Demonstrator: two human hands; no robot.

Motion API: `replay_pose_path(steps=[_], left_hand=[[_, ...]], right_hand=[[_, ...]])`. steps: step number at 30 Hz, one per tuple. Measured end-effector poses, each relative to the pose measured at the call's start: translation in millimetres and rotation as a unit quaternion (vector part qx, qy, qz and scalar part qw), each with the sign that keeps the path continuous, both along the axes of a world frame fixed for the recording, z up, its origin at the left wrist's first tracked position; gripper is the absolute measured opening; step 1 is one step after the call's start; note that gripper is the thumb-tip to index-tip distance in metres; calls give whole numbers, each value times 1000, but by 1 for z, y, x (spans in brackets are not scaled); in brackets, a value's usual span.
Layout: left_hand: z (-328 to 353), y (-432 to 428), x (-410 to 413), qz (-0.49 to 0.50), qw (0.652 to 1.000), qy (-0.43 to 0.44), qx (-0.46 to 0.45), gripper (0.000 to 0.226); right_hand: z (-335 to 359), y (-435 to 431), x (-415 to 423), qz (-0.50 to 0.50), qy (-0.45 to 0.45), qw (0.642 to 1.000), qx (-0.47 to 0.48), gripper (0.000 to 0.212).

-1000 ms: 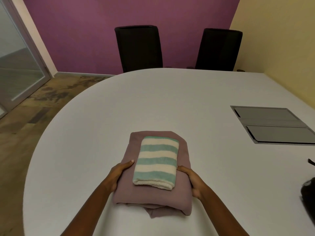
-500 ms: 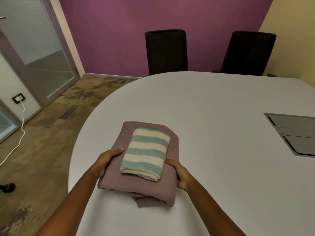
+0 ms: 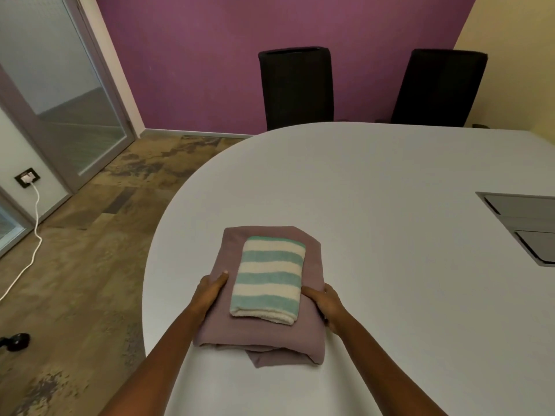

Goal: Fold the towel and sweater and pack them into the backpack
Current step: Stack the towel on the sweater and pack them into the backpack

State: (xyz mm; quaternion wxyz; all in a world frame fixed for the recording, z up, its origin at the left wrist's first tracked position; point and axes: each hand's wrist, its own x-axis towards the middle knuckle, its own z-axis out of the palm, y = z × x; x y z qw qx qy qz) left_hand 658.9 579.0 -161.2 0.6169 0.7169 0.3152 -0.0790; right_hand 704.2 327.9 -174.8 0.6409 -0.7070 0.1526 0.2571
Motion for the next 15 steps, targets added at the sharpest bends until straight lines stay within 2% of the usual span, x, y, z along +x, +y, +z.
replay_pose_path(steps=[2,4,6,10,14,15], left_hand=[[4,-7,4,-9,995,9,101,75],[14,-19,8,-19,976,-14,216,67],[27,-37,7,-55,946,-73,310,64],[40,-72,-1,-170,849,-155,476,84],[40,-119,-16,-275,752,-171,574,53],[37,-131,-19,-294,732,-180,588,53]], right_hand=[[5,2,-3,22,-33,995,-89,64],[10,1,-8,53,-89,979,-174,61],[13,-2,-15,82,-144,954,-250,61],[14,-18,-30,143,-168,889,-400,57],[6,-41,-50,207,-178,818,-507,54],[3,-48,-57,217,-184,795,-535,54]])
